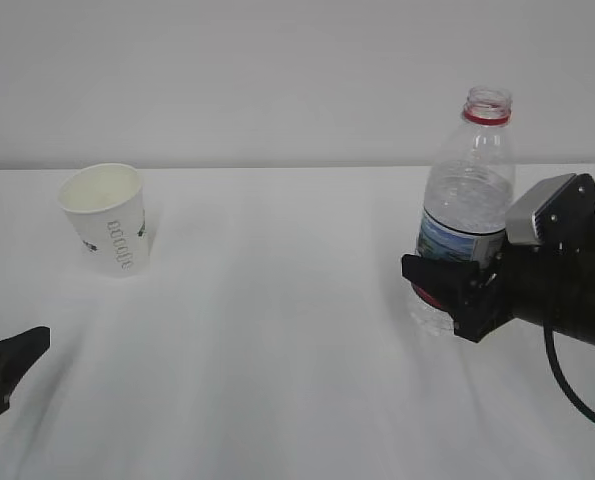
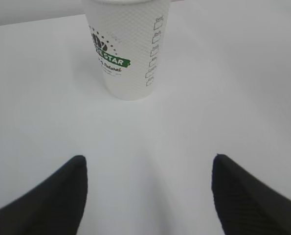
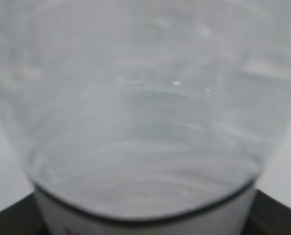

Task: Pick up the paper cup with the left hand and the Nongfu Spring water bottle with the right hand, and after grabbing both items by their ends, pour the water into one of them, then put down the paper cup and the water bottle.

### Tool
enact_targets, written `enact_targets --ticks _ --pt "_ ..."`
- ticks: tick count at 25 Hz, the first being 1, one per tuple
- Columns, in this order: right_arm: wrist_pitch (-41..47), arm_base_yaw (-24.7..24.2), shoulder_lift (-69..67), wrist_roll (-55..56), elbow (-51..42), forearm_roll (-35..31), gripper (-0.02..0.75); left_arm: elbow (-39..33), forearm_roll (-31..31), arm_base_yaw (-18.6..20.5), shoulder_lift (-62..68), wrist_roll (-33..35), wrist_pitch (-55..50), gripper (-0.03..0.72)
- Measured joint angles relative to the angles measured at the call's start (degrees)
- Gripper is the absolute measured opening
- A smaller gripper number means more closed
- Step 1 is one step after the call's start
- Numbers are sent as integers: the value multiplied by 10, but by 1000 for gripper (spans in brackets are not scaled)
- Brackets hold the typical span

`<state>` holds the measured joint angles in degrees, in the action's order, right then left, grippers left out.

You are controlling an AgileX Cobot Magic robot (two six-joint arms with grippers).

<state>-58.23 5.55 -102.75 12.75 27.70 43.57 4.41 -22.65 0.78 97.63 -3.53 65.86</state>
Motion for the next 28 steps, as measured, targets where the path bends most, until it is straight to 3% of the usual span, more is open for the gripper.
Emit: enact_targets --ticks 9,22,28 --pt "-35 0 8 -97 -102 -181 484 0 -1 0 0 0 0 570" --pt "-36 0 79 -149 -147 -329 484 0 -4 0 0 0 0 570" --pt "-36 0 80 -153 -148 -337 484 1 -13 0 0 0 0 570"
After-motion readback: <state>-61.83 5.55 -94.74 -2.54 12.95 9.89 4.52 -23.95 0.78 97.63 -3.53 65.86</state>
